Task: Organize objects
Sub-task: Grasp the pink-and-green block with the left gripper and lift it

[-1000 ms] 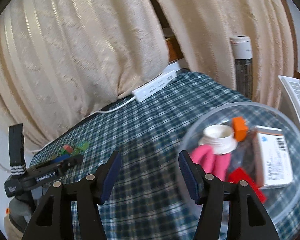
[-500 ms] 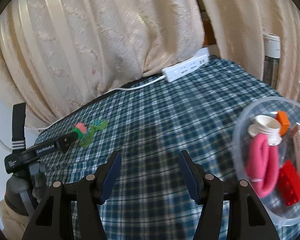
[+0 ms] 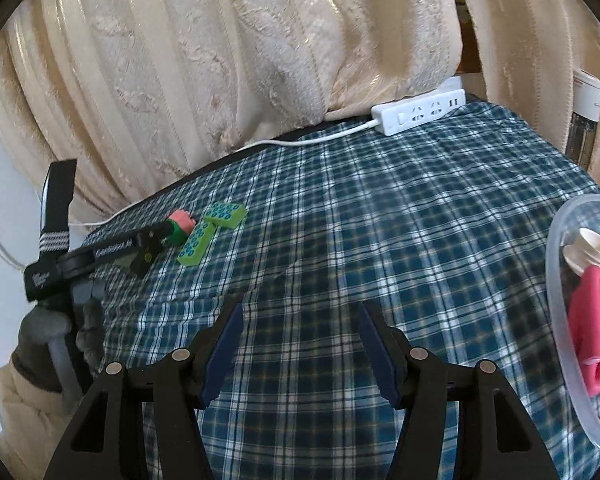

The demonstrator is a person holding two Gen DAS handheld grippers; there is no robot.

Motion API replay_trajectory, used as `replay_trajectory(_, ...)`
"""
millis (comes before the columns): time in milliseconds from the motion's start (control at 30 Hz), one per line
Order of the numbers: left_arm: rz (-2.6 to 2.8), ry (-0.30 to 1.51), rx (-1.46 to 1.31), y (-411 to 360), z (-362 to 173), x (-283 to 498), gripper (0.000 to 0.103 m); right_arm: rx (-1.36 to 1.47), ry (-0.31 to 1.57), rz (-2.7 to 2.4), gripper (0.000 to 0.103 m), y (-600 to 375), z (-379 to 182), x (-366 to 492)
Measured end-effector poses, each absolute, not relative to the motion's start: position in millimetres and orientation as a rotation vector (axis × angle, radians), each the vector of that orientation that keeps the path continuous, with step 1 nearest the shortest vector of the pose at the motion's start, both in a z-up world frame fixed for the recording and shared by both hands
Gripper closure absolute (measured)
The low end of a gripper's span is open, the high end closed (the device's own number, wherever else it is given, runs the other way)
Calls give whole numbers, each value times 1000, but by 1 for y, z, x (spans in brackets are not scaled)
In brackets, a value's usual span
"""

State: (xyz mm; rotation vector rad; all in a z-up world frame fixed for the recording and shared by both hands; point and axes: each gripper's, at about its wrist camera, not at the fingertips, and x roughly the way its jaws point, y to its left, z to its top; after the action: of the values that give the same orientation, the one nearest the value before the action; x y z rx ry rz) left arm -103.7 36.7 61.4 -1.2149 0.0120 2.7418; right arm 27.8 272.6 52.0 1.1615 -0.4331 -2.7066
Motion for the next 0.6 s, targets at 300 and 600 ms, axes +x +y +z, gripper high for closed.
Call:
replay_trajectory(300, 2768, 1, -1233, 29, 52, -133, 47, 1195, -407, -2687, 40, 264, 45, 21)
replay_trajectory(600, 2737, -15, -1289, 27, 37, -146, 60, 1223, -359, -2667, 40, 251, 42, 11)
